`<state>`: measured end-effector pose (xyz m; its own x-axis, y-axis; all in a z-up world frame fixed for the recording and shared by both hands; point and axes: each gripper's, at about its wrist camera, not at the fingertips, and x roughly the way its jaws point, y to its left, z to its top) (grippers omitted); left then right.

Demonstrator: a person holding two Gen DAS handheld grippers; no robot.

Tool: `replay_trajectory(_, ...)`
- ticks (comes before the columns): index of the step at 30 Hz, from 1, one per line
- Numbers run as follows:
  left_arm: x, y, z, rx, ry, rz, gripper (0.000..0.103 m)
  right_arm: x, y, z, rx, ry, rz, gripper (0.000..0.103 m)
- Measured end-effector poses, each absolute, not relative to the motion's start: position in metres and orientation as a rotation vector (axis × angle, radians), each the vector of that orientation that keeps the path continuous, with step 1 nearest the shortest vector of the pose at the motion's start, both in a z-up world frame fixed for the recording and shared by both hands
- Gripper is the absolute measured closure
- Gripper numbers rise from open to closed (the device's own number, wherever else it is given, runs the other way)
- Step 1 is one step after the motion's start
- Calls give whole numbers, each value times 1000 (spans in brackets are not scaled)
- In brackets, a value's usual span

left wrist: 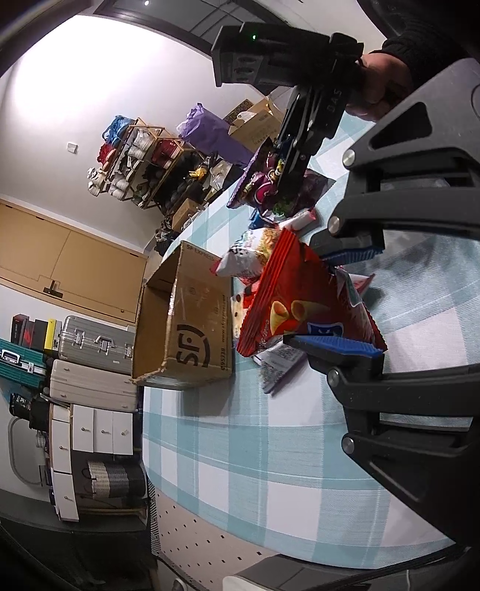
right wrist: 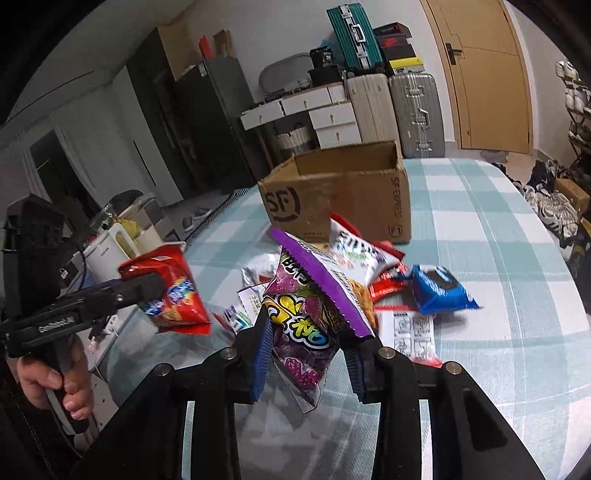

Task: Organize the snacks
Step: 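Carry the red bag and purple bag with both tools over the cardboard box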

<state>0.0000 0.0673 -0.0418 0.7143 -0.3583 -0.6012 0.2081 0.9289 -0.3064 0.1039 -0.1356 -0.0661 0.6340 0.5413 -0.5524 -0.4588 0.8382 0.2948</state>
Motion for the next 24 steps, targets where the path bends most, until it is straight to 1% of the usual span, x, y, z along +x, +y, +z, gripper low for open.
replay_trajectory(16,76,61,3,-163,679,-311,73,136,-133,-14,125,600,621,68)
replay_trajectory(24,129,59,26,-158,684,-306,73,174,-130,19,98,576,620,68)
